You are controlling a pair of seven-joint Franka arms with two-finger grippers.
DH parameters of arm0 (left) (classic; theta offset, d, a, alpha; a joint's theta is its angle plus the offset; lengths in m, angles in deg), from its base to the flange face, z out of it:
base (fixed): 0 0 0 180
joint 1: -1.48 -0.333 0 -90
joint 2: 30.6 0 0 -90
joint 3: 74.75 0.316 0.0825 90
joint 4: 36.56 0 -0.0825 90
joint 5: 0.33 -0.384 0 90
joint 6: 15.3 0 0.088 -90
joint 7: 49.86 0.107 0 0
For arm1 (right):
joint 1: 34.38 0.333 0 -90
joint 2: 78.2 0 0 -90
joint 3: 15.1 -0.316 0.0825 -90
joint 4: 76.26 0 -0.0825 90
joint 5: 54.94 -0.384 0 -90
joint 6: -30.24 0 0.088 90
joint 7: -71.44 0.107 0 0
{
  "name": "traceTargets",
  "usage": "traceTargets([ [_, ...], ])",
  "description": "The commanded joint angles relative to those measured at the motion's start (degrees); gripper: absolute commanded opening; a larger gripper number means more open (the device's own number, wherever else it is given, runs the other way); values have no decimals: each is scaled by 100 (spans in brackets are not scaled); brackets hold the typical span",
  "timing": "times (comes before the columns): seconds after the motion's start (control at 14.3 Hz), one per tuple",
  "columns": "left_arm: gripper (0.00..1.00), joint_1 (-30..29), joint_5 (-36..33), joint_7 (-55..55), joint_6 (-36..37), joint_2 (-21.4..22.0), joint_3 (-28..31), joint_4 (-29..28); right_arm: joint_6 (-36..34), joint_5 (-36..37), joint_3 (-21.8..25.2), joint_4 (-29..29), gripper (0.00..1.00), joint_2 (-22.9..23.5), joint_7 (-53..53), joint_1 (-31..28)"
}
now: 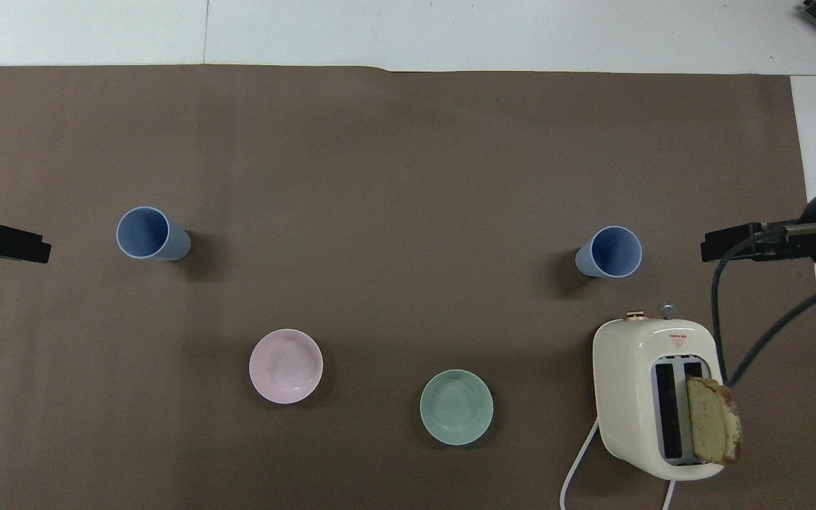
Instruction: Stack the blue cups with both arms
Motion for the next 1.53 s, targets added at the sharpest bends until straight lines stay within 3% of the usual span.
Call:
traceTargets([
  [0.0,100,-40,-76,12,-59,16,-22,35,-59,27,-43,-78,100,-85,-90,-78],
  [1.46,100,-32,-67,12,-156,43,-22,-26,-59,27,-43,-78,100,-85,-99,-78],
])
